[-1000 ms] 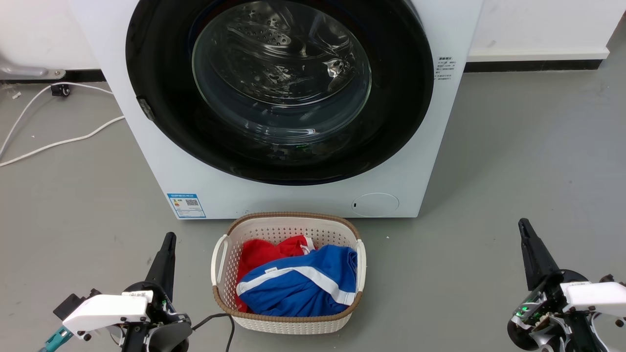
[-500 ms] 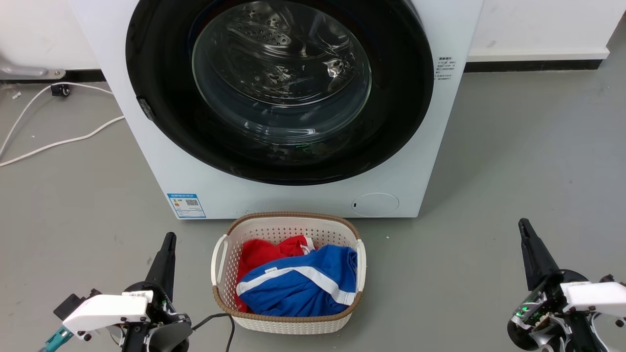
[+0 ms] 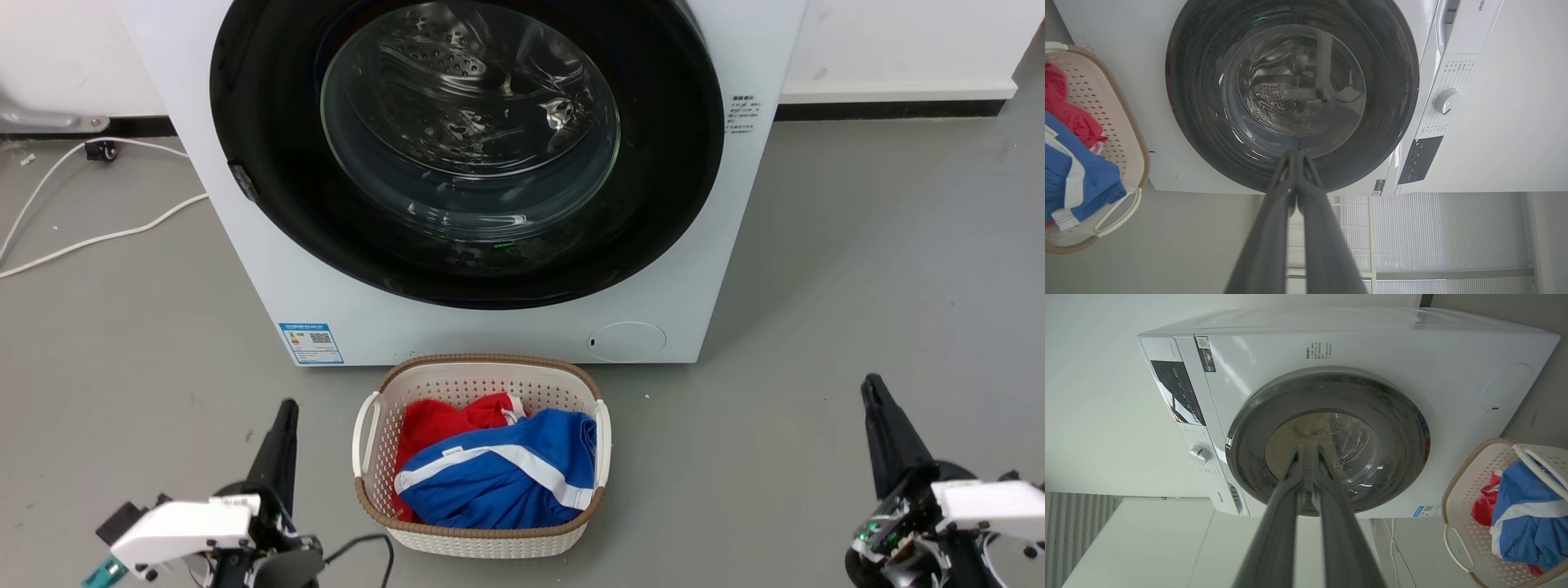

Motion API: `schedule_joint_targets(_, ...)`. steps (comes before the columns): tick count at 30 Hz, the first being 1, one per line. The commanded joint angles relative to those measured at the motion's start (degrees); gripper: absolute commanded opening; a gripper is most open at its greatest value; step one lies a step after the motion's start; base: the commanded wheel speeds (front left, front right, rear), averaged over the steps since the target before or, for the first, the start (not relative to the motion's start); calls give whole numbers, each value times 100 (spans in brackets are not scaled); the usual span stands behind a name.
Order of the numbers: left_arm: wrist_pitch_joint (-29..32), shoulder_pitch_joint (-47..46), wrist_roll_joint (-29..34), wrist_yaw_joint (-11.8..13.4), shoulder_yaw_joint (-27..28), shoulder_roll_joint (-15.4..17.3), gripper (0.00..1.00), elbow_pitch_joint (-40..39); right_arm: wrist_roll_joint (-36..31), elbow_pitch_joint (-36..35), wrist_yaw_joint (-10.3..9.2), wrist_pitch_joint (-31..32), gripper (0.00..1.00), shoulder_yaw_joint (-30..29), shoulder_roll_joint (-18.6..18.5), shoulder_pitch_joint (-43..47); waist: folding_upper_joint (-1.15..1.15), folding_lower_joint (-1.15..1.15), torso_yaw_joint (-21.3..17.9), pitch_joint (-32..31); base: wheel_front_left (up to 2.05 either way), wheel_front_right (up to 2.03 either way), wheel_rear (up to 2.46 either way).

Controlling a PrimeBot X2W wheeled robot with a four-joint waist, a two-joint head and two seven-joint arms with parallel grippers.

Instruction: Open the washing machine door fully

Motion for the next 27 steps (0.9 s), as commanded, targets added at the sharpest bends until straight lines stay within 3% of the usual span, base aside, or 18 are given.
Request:
schedule_joint_targets(1, -3, 5, 2, 0, -3, -2, 100, 5, -3, -1, -1, -5, 100, 0, 0, 6, 0, 0, 0, 0, 0, 0, 0)
schedule_joint_targets(14, -405, 110, 311, 0, -457, 85, 100, -267, -439, -343, 1, -409, 100, 226, 7, 193, 0, 0, 25, -4, 0, 0, 0)
schedule_joint_targets(27, -730, 124, 1748, -3, -655, 146, 100, -534, -2152, -583, 3, -721, 100, 407, -69, 219, 0, 0, 45, -4, 0, 0, 0)
